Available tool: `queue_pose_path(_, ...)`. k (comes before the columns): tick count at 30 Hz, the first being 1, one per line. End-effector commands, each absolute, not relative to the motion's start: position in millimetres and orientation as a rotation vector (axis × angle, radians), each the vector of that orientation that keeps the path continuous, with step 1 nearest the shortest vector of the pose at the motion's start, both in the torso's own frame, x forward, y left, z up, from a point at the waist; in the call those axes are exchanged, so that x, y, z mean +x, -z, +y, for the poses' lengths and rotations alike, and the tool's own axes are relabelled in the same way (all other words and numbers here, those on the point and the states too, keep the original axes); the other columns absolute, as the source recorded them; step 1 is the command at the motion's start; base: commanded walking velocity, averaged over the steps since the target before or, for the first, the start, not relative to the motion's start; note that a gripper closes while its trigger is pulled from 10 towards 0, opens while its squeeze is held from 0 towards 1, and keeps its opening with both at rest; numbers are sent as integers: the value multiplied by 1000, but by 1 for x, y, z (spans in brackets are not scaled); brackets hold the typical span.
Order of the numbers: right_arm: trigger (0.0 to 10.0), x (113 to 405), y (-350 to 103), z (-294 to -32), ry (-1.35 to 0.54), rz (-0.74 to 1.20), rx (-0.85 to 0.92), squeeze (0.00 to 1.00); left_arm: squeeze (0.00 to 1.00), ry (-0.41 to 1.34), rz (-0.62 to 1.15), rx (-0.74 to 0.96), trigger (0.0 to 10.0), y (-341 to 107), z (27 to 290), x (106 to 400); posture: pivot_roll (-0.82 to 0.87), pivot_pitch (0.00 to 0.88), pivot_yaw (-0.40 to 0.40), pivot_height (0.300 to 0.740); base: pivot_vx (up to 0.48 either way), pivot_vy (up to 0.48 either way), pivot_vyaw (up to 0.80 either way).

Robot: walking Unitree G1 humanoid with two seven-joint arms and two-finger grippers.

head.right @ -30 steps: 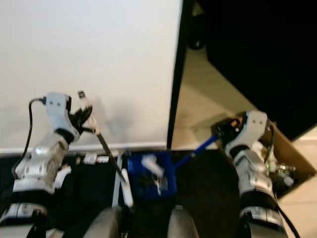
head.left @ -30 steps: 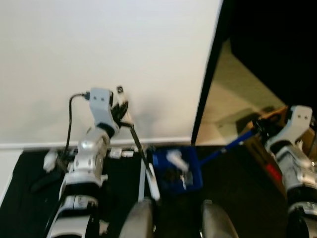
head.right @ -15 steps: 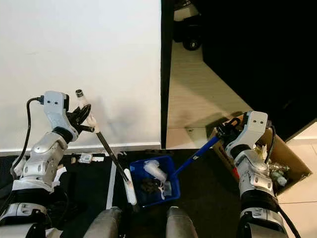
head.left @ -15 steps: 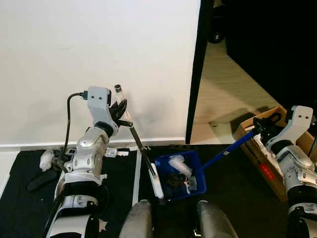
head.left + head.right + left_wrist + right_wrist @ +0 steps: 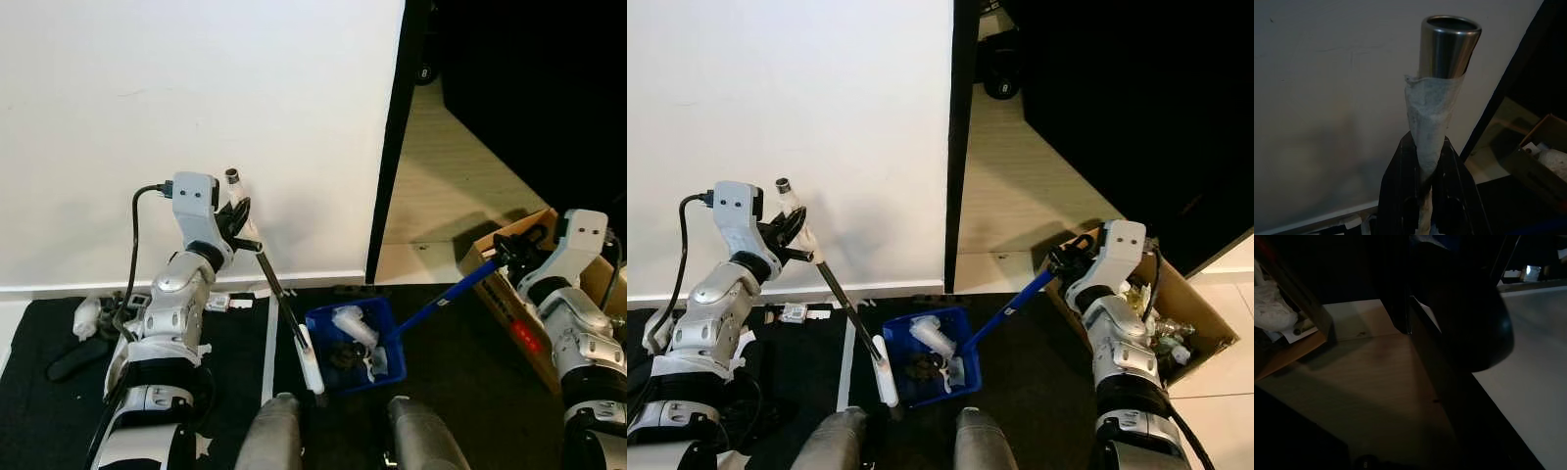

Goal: Sweep floor

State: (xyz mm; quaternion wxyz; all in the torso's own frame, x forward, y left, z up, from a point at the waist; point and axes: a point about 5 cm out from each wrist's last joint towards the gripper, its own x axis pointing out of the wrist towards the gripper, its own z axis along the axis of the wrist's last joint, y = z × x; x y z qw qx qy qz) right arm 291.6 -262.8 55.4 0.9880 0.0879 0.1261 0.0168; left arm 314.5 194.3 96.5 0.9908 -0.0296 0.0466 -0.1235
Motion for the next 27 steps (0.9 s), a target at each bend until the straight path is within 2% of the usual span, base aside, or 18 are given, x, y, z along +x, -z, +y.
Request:
queue_pose_path(1,10000,291,-56,-262,-12,229,178,0,0,252,101,-73,10000,-92,190,313,7,49,48,740,0,0,0)
queue_pose_path(10,10000,286,-55,-280,138,192,246,0,0,234,94,-79,10000,-94,196,313,9,44,52,740,0,0,0)
queue_pose_path(15,10000,279,-49,-282,167,205,260,0,0,231,92,-80,10000,-94,197,313,7,43,56,740,0,0,0)
queue_pose_path(27,10000,270,-41,-274,188,179,324,0,0,239,89,-86,10000,-96,196,315,8,44,69,740,0,0,-546)
